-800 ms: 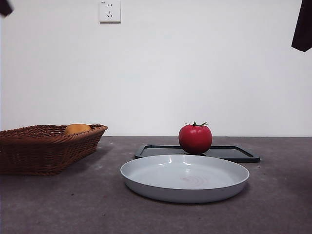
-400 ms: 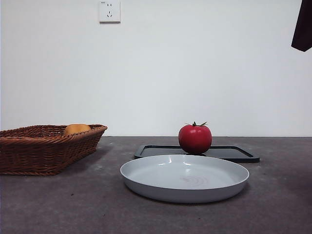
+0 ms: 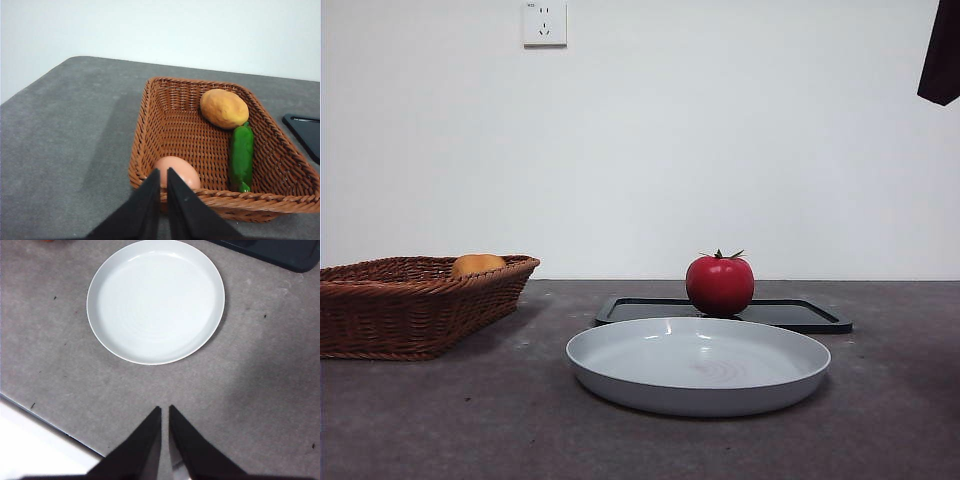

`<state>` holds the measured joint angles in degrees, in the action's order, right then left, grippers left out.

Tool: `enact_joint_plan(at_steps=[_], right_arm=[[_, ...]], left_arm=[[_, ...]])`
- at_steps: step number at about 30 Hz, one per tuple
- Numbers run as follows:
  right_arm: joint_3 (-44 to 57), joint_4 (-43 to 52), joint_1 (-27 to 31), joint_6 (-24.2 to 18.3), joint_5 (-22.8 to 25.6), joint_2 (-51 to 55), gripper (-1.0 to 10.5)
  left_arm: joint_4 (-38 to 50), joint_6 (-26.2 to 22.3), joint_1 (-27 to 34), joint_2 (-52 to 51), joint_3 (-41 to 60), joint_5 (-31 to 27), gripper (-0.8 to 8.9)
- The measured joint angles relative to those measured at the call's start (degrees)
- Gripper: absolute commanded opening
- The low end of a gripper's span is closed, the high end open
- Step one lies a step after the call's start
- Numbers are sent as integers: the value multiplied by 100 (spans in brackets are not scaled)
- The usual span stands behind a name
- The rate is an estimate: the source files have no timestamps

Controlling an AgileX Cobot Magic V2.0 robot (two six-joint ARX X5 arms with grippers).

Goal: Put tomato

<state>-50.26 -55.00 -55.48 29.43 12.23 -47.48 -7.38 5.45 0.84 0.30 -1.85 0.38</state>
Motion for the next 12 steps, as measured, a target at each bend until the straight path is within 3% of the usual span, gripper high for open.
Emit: enact_joint_plan(at_steps=[12], right_arm=[[0, 4, 0, 0, 0, 0, 17]], left_arm=[[-308, -2, -22, 0, 0, -2, 19]])
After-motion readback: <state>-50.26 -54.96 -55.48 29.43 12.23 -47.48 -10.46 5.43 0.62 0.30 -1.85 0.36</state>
